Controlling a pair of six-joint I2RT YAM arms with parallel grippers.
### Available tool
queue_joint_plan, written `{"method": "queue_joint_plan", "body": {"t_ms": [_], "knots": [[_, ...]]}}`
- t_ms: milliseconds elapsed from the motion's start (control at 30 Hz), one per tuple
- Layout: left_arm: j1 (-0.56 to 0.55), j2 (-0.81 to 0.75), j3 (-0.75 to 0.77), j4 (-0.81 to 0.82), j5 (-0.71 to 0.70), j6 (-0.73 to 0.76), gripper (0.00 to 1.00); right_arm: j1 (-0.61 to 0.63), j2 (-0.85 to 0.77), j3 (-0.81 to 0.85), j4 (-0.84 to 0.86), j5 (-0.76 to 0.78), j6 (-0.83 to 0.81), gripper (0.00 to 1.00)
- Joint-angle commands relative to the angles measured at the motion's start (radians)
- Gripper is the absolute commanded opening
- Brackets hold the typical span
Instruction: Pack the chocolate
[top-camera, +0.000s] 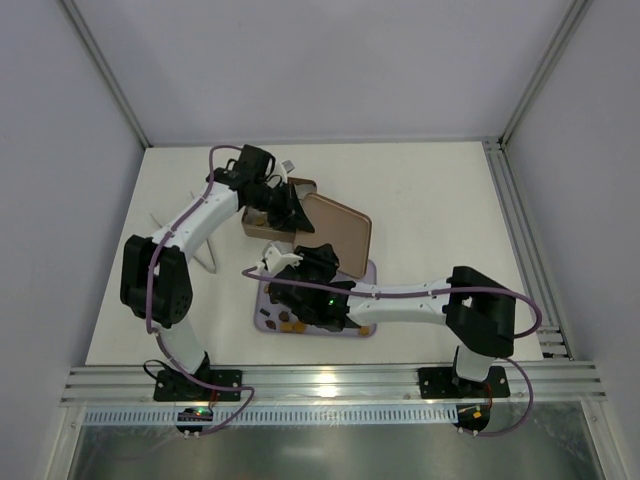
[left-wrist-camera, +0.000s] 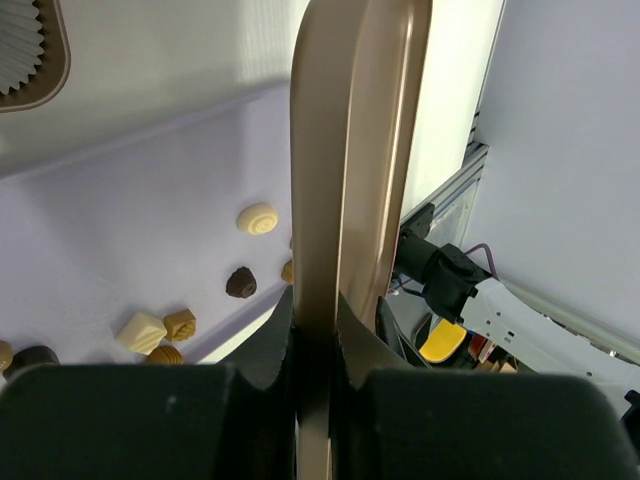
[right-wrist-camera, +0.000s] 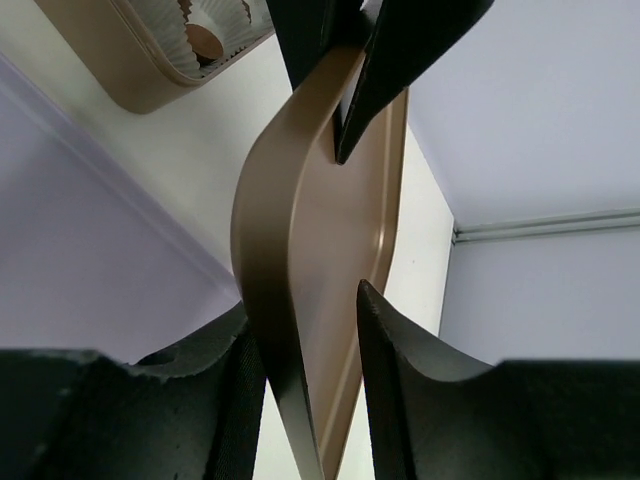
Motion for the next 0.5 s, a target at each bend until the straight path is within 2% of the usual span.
{"method": "queue_joint_plan", "body": {"t_ms": [0,400,467], "knots": [[0.005,-0.055,-0.01,0.004,0.061,0.022,0.01,0.001,0.006,0.01,0.1,0.057,-0.076,0.4],[0.026,-0.087,-0.02,-0.018,0.078,0.034,0.01,-0.015,-0.006,-0.064,0.218,0.091,-0.168,0.34],[0.032,-0.091,-0.021,-0.018,0.086,0.034,0.01,-0.018,-0.014,-0.076,0.227,0.1,-0.18,0.31]]}}
